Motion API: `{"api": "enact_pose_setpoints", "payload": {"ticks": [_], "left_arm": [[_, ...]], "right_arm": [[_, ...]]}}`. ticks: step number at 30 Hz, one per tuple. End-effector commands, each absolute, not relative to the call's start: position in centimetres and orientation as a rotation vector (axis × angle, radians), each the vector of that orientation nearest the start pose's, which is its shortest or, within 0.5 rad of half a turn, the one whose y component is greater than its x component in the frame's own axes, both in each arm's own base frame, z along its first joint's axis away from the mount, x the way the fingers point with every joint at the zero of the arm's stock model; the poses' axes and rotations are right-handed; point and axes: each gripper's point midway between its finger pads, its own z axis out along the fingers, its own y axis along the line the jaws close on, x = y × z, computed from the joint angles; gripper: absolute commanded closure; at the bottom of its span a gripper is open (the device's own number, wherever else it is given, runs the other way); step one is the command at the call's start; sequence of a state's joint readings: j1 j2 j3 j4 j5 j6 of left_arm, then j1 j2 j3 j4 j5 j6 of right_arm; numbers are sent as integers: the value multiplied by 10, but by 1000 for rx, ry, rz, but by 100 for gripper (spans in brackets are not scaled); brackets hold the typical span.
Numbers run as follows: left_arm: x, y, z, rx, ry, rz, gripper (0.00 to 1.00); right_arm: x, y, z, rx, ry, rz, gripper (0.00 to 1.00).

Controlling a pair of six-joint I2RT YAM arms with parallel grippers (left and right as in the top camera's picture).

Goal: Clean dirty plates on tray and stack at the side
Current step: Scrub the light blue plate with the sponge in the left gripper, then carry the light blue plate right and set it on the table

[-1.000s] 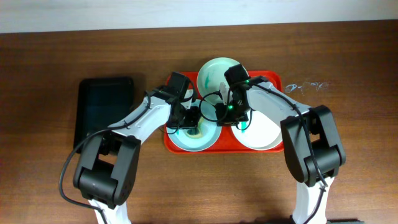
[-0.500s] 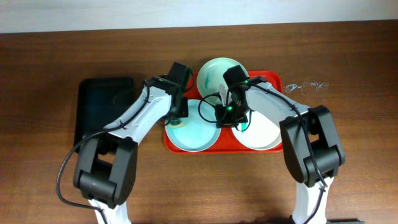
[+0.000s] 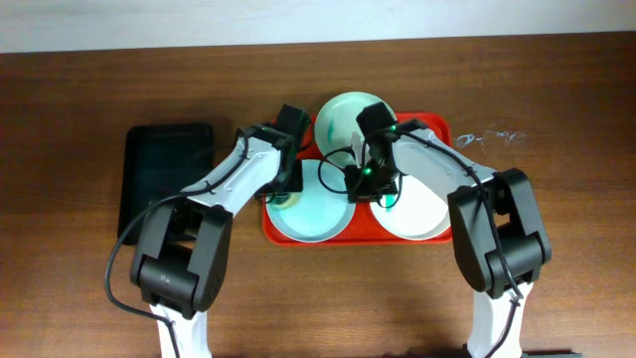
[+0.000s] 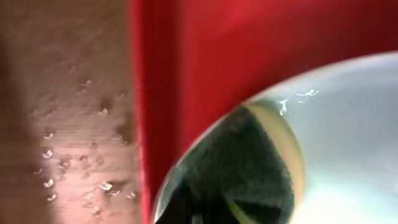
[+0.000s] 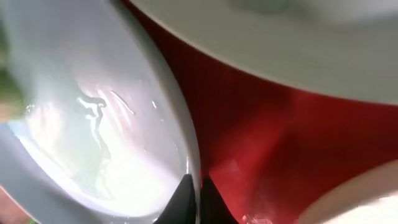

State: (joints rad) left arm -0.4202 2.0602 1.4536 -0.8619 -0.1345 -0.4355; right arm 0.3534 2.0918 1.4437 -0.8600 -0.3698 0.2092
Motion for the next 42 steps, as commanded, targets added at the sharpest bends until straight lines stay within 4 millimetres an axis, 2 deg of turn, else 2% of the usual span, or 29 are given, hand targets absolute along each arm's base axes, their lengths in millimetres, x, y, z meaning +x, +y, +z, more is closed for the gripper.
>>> {"api": "enact_pose_setpoints", "payload": {"ticks": [1, 2, 3, 5, 7, 9, 11, 13, 15, 19, 21, 23, 25, 27, 29, 30, 31, 32, 33, 34, 35, 36, 40, 41, 42], "left_arm": [[396, -102, 54, -106, 2856, 352, 100], [400, -103, 74, -134, 2817, 321, 100], [402, -102, 85, -155, 2796, 302, 100], [402, -98, 131, -215, 2715, 212, 100], [397, -82, 167, -270, 2648, 172, 100], [389, -59, 187, -339, 2619, 166, 100], [381, -22, 194, -453, 2621, 206, 100], [374, 9, 189, -557, 2642, 251, 100], [371, 28, 187, -638, 2645, 234, 100], [370, 41, 184, -722, 2653, 150, 100], [369, 43, 184, -727, 2652, 151, 100], [369, 43, 184, -728, 2652, 151, 100], [369, 43, 184, -728, 2653, 151, 100], [370, 43, 184, -727, 2652, 151, 100], [369, 42, 183, -727, 2654, 145, 100], [370, 40, 183, -725, 2658, 131, 100], [370, 40, 183, -724, 2659, 125, 100], [370, 39, 183, -723, 2660, 121, 100], [370, 39, 183, -723, 2660, 121, 100], [370, 39, 183, -724, 2660, 122, 100], [370, 39, 183, -724, 2660, 121, 100], [370, 39, 183, -723, 2660, 121, 100], [370, 38, 183, -722, 2662, 111, 100], [370, 36, 183, -720, 2665, 93, 100], [371, 35, 182, -719, 2666, 85, 100]], "right_arm": [[366, 172, 21, -266, 3119, 316, 96], [371, 170, 33, -273, 3106, 268, 96], [374, 169, 41, -278, 3098, 239, 96], [384, 168, 68, -296, 3065, 151, 96], [393, 164, 100, -320, 3015, 11, 96], [400, 157, 134, -350, 2943, -171, 96], [405, 153, 184, -403, 2797, -435, 96], [406, 154, 235, -448, 2592, -702, 96], [405, 161, 282, -467, 2337, -962, 96], [392, 183, 349, -451, 1914, -1289, 96], [382, 194, 373, -432, 1769, -1368, 96], [377, 201, 382, -426, 1708, -1393, 96], [379, 201, 372, -448, 1766, -1350, 96], [390, 197, 320, -423, 2066, -1075, 96], [403, 201, 247, -431, 2467, -649, 96], [406, 201, 225, -458, 2592, -483, 96], [408, 201, 208, -472, 2692, -314, 96], [409, 201, 188, -499, 2807, -15, 96], [413, 191, 179, -497, 2861, 218, 96], [417, 178, 176, -449, 2887, 358, 96], [427, 137, 169, -291, 2920, 462, 96], [431, 105, 163, -165, 2939, 495, 96], [439, -23, 133, 297, 2908, 537, 96], [439, -66, 125, 433, 2858, 531, 96], [438, -87, 119, 494, 2832, 519, 96]]}}
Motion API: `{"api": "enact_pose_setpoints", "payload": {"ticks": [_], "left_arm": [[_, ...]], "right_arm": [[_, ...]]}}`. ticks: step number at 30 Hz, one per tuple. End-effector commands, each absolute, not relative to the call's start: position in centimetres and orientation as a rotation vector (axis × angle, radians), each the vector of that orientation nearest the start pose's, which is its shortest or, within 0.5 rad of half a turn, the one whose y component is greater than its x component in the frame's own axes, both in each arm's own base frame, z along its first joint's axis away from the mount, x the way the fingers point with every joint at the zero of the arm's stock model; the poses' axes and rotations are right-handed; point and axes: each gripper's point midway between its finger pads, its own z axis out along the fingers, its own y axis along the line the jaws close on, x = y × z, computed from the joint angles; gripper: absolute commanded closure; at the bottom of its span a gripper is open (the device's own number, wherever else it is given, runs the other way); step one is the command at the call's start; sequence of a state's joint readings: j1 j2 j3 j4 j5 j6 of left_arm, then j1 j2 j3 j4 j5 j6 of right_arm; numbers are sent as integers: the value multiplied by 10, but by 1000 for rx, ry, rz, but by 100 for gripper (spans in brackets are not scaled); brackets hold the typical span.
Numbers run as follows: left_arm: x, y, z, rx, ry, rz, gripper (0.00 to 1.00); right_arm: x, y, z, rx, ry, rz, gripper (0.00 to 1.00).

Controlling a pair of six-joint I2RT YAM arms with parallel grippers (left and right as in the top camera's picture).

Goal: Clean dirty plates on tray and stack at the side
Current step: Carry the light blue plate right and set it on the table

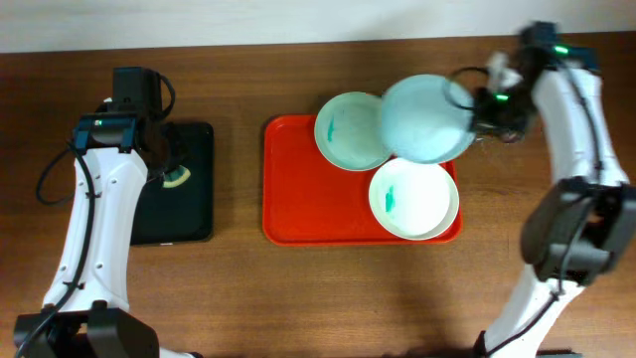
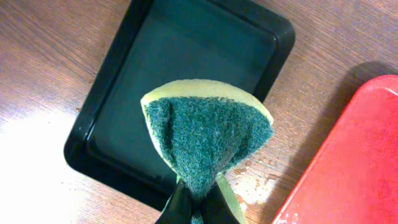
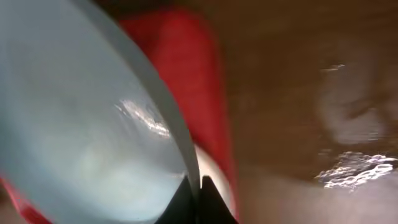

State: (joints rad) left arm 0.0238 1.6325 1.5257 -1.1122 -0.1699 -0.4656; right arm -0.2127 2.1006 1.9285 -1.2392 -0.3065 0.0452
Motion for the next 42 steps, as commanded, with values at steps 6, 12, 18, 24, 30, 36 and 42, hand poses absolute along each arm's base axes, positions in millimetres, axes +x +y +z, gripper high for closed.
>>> {"api": "enact_pose_setpoints", "payload": {"ticks": [6, 12, 18, 24, 30, 36, 42], "left_arm": [[372, 35, 181, -719, 2665, 84, 100], [374, 35, 182, -717, 2657, 82, 100], [375, 33, 181, -715, 2658, 66, 100], [375, 33, 181, -714, 2657, 65, 100], [375, 33, 182, -714, 2657, 65, 100], [376, 33, 182, -714, 2653, 64, 100], [378, 33, 180, -714, 2656, 64, 100]], "right_arm": [[411, -221, 56, 997, 2597, 445, 96], [425, -217, 45, 931, 2594, 427, 46], [461, -196, 158, 755, 2532, 408, 32], [508, 11, 128, -151, 2710, 395, 25], [515, 78, 37, -243, 2865, 194, 22], [513, 92, 25, -265, 2874, 275, 75], [495, 138, 35, -269, 2878, 654, 96]]}}
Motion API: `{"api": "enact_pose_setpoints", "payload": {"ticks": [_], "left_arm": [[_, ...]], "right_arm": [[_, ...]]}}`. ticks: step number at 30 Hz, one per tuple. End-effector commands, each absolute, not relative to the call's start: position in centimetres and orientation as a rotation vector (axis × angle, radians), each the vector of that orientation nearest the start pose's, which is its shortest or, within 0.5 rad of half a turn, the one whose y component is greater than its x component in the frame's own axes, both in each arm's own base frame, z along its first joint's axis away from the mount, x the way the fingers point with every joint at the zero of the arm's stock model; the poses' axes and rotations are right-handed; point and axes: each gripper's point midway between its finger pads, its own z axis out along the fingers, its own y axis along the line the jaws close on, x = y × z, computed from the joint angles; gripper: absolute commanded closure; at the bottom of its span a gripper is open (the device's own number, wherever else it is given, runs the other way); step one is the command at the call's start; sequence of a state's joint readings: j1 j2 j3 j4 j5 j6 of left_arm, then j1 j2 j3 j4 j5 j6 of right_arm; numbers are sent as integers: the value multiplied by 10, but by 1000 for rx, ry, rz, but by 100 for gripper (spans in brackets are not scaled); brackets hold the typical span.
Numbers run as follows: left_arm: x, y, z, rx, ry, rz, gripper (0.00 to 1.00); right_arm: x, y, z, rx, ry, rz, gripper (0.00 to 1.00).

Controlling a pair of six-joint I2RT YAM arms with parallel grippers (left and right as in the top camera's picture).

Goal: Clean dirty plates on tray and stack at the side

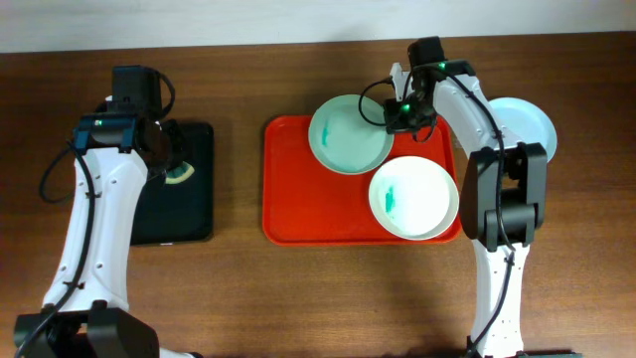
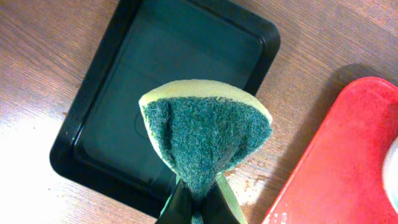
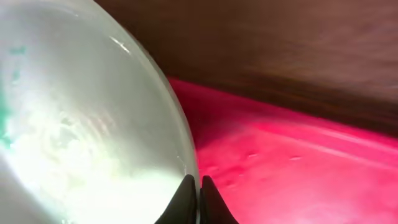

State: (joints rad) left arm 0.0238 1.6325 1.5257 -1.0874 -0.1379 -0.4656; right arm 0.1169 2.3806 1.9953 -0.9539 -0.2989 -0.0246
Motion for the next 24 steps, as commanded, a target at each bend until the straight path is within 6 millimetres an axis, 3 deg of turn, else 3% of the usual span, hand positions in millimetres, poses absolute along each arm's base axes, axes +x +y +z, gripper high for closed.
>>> {"api": "enact_pose_setpoints", "payload": {"ticks": [1, 6, 7, 9, 13, 15, 17, 20, 24], "left_arm": [[378, 33, 178, -715, 2662, 66, 100], [382, 26, 164, -706, 2705, 23, 100], [382, 26, 164, -702, 2706, 24, 100], [382, 26, 164, -702, 2706, 24, 100], [383, 26, 163, -702, 2703, 25, 100], [390, 31, 159, -708, 2688, 58, 100], [402, 32, 144, -709, 2693, 59, 100], [412, 34, 122, -720, 2714, 68, 100], [420, 54, 93, -788, 2733, 90, 100]], "right_arm": [[489, 143, 35, -280, 2893, 670, 96], [455, 179, 31, -390, 2989, 677, 95], [452, 186, 31, -417, 2990, 666, 83], [456, 181, 23, -458, 2997, 471, 67], [457, 186, 17, -494, 2988, 391, 67], [454, 183, 4, -492, 3020, 375, 73], [447, 181, -10, -491, 3067, 369, 76], [442, 180, -12, -491, 3088, 371, 91], [438, 179, -12, -490, 3107, 369, 93]]}}
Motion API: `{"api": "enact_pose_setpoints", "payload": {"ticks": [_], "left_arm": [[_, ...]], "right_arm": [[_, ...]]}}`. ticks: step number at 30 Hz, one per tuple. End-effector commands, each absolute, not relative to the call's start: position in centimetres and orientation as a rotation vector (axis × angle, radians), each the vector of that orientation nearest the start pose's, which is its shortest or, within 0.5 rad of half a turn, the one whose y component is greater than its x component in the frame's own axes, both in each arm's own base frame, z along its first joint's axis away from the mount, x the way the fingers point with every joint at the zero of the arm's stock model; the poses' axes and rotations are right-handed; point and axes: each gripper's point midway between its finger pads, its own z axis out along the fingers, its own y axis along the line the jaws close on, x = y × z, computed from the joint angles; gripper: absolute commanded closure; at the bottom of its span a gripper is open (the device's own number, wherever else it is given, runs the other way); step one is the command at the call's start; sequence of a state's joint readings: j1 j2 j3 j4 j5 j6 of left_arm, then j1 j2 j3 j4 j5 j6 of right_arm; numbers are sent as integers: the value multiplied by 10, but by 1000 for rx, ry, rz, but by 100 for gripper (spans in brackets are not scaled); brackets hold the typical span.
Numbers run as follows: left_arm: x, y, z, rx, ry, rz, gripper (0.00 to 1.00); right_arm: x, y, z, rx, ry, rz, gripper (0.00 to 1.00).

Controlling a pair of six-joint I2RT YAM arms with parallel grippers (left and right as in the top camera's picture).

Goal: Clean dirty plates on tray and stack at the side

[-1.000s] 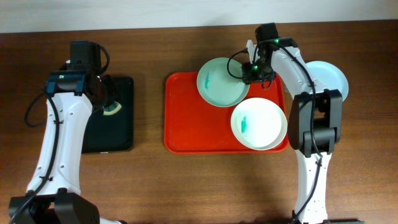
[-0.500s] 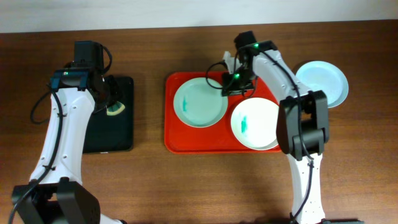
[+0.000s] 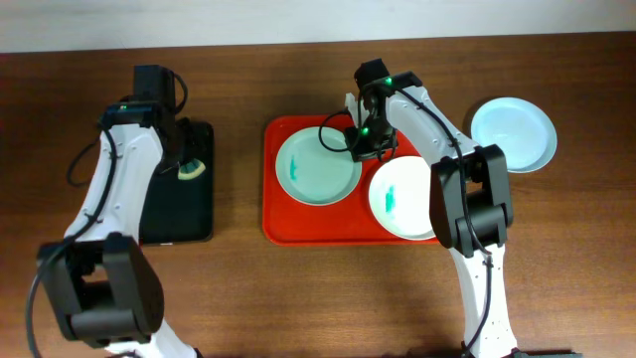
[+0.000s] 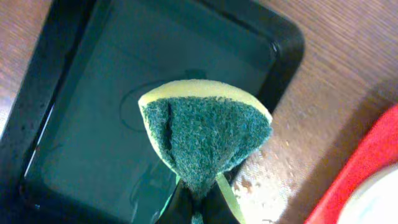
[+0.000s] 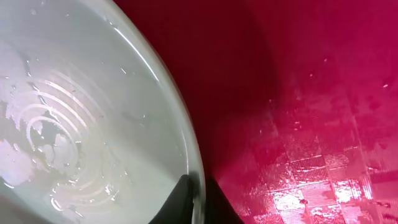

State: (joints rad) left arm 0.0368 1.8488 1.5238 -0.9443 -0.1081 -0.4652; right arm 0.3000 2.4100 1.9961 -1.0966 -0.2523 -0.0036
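Note:
A pale green plate (image 3: 318, 167) with a teal smear lies on the left half of the red tray (image 3: 283, 224). My right gripper (image 3: 363, 149) is shut on its right rim, and the right wrist view shows my right gripper (image 5: 200, 186) pinching that rim of the plate (image 5: 81, 112). A white plate (image 3: 402, 197) with a teal smear sits at the tray's front right. A clean pale plate (image 3: 513, 134) lies on the table at the right. My left gripper (image 3: 186, 167) is shut on a green-and-yellow sponge (image 4: 205, 137) over the black tray (image 4: 93, 124).
The black tray (image 3: 179, 184) lies on the wooden table left of the red tray, with a strip of bare wood between them. The red tray's corner (image 4: 379, 149) shows at the right edge of the left wrist view.
The green plate in my right gripper has gone from the back of the red tray to its left half. My left gripper with the sponge has shifted a little towards the red tray.
First my left gripper pressed the sponge on a plate at the tray's front left while my right held its rim. Then the sponge was over the black tray and that plate hung off to the right. It then lay on the table; my right gripper gripped a second plate, now moved left.

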Motion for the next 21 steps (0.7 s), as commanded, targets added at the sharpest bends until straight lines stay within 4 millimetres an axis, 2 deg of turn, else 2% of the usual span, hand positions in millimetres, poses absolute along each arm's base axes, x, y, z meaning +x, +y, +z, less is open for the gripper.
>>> {"api": "enact_pose_setpoints", "payload": {"ticks": [1, 2, 3, 6, 8, 10, 12, 14, 15, 16, 17, 18, 19, 21], "left_arm": [[421, 63, 80, -821, 2746, 101, 100], [420, 68, 71, -845, 2758, 109, 100], [417, 78, 52, -887, 2791, 125, 100], [406, 87, 8, -944, 2883, 159, 100], [402, 88, -10, -958, 2919, 170, 100], [402, 88, -16, -962, 2927, 173, 100], [408, 89, 2, -922, 2914, 160, 100], [416, 89, 34, -907, 2872, 141, 100], [422, 85, 58, -872, 2840, 89, 100], [431, 68, 87, -754, 2809, -46, 100], [434, 53, 106, -675, 2785, -155, 100], [437, 22, 131, -569, 2752, -311, 100], [437, 5, 137, -521, 2753, -352, 100], [431, -25, 130, -439, 2798, -377, 100]], "right_arm": [[438, 178, -12, -490, 3107, 369, 93], [438, 178, -12, -490, 3107, 369, 94], [438, 178, -12, -490, 3107, 369, 94], [438, 179, -12, -490, 3105, 369, 94], [438, 178, -12, -490, 3106, 369, 94], [439, 178, -12, -490, 3105, 369, 94], [439, 179, -12, -491, 3104, 369, 95], [439, 179, -12, -492, 3104, 369, 95], [439, 179, -12, -491, 3102, 370, 96], [439, 180, -12, -493, 3102, 370, 96], [438, 181, -12, -499, 3101, 370, 96], [436, 189, -11, -519, 3095, 384, 96], [434, 195, -11, -535, 3090, 403, 96], [430, 205, -11, -569, 3087, 406, 96]]}}
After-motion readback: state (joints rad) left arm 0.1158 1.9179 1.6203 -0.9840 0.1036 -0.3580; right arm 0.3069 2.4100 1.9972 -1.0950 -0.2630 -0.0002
